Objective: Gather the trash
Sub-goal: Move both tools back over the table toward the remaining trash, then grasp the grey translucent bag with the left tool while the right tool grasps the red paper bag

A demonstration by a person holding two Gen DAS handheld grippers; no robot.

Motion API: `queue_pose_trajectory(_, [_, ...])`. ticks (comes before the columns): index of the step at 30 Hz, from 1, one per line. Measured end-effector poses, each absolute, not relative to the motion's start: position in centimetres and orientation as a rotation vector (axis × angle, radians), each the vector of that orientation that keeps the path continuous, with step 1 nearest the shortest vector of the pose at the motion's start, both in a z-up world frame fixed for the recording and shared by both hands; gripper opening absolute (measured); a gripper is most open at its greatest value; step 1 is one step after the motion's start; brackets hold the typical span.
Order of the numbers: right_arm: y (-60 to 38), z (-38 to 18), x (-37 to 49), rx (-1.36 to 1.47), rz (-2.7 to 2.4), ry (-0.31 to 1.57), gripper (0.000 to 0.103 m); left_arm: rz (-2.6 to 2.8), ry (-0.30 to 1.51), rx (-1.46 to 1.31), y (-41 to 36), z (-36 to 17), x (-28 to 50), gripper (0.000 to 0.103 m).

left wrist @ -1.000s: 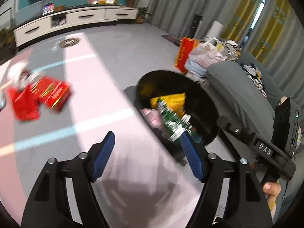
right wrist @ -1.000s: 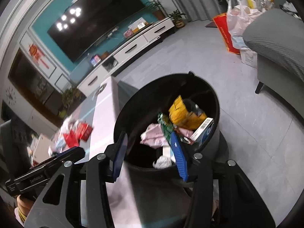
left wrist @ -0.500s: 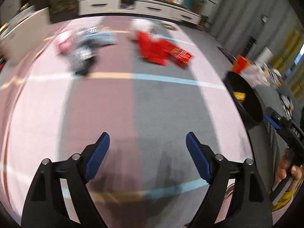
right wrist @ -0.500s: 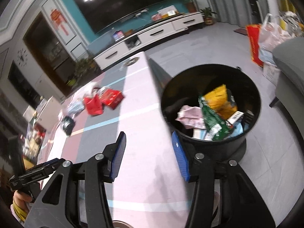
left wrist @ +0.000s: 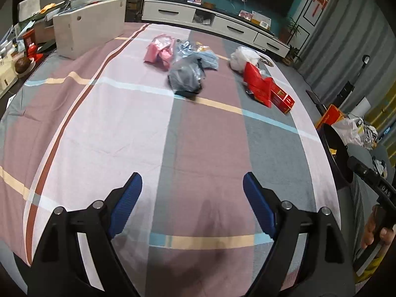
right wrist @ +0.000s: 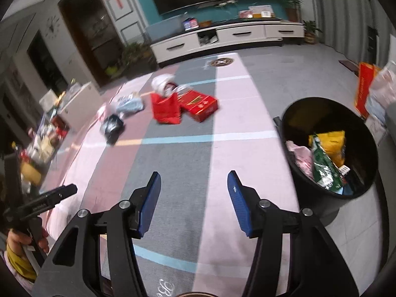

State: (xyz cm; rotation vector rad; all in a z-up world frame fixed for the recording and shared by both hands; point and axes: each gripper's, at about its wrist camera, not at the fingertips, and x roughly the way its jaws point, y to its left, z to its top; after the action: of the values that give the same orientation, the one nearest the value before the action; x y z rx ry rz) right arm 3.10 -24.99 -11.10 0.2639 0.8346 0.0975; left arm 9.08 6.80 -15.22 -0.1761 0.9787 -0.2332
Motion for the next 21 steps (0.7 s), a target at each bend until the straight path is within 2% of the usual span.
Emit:
queue_pose_trajectory(8, [-22.2,-11.7,6.6,0.201,0.124,0.858,0.06,-0.232,0.979,-0.224,8.2,-16.4,11.3,0.084])
queue_pose_trajectory(21, [-19.8,-12.8,13.5,0.187,0.161,0.861,0.061,-0.244,0.931,-0.214,7.2,-16.4,18.1,0.084])
